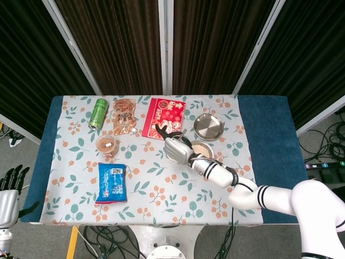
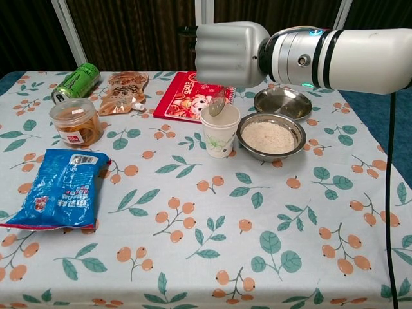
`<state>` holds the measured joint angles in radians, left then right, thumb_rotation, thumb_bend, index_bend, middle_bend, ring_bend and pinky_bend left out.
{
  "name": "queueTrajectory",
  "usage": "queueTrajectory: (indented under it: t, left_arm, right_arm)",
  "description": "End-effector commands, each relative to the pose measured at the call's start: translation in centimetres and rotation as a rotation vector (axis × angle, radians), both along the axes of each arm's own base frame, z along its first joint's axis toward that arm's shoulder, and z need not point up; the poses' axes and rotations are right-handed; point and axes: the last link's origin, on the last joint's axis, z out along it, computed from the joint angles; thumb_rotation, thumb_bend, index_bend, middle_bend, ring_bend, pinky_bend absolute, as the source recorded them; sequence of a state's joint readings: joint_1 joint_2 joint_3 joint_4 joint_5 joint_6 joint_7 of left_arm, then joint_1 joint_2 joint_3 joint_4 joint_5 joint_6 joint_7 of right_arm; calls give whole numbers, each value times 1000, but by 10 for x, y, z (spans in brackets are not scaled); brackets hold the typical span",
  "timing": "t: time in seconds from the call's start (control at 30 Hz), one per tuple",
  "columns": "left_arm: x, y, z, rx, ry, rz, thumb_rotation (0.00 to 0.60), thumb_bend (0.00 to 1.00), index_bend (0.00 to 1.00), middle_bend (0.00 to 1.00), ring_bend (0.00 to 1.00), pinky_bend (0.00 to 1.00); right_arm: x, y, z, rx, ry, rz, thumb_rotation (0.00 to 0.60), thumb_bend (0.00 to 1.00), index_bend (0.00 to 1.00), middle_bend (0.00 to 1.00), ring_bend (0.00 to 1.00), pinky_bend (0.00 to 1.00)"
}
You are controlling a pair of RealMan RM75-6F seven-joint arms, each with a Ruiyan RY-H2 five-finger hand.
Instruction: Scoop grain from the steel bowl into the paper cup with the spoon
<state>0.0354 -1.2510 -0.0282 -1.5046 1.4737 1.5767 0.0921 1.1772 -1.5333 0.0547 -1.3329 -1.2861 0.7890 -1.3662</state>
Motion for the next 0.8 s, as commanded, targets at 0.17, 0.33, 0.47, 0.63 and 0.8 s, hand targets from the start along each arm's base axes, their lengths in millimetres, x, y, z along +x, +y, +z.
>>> queueTrajectory:
  t: [0.17,0.33,0.47,0.63,0.8]
  left_arm:
    - [2,3,2,0,7,-9,600,60,167,162,95,203]
    - [5,7,3,-5,15,-22,600,61,167,162,95,204]
    - [10,9,3,-8,23,-38,600,60,167,162,95,203]
    - [16,11,2,-15,29,-49,600,61,167,162,95,204]
    - [19,10,1,-19,30,-42,600,61,167,162,95,204]
  right_arm:
    - [-12,-3,20,4,-158,-133,600,345,650,573,226,0]
    - [-39,-7,45,-15,-340,-303,600,339,650,573,226,0]
    - [-66,-16,65,-60,-456,-429,600,336,650,573,226,0]
    - [-106,-30,69,-95,-514,-587,600,329,650,572,226,0]
    - [-136,-43,46,-96,-556,-750,600,327,650,567,226,0]
